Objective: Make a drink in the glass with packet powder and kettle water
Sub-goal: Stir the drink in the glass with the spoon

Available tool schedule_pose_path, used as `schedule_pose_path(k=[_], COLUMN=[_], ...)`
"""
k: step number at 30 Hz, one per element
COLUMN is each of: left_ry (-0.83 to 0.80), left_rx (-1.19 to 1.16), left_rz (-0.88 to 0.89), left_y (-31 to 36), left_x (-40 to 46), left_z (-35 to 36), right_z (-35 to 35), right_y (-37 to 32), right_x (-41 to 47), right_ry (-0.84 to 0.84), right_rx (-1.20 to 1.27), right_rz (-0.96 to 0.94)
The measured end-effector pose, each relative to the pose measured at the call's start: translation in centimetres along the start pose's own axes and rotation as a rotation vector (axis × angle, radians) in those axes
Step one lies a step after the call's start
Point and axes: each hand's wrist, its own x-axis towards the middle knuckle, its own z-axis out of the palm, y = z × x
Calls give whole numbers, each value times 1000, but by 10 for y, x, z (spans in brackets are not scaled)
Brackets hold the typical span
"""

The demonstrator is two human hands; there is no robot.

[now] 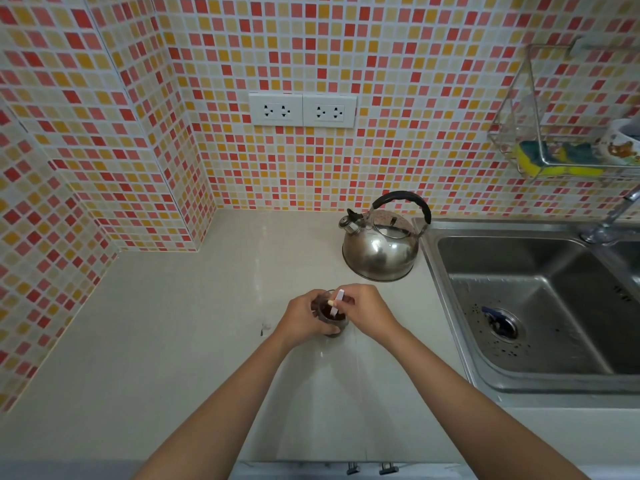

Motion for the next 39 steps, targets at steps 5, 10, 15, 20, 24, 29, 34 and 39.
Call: schedule_pose_path(k=[5,10,15,20,24,29,34,39], left_ry=[-10,-14,-12,-15,2,-1,-1,-5], left_rx=[-10,-2,11,5,1,0,-6,3], left_rz=[-2,5,8,-9,-14,-6,-8,12], left_y=[2,2,3,3,3,4,3,4], left_x=[0,0,0,-1,1,0,0,-1], left_z=[-1,-1,-1,0,0,0,0,-1], right_z=[-7,3,-3,3,-2,-17,-18,-6], right_y=[9,5,4,10,14,11,5,6], right_x=[5,0,6,3,6,5,-5,-5], right_ry=[77,47,82,196,297,346,247,18], right_rx=[-96,-79,-158,121,357,445,214,24], right_rz=[4,-39,12,239,367,296,96,-24])
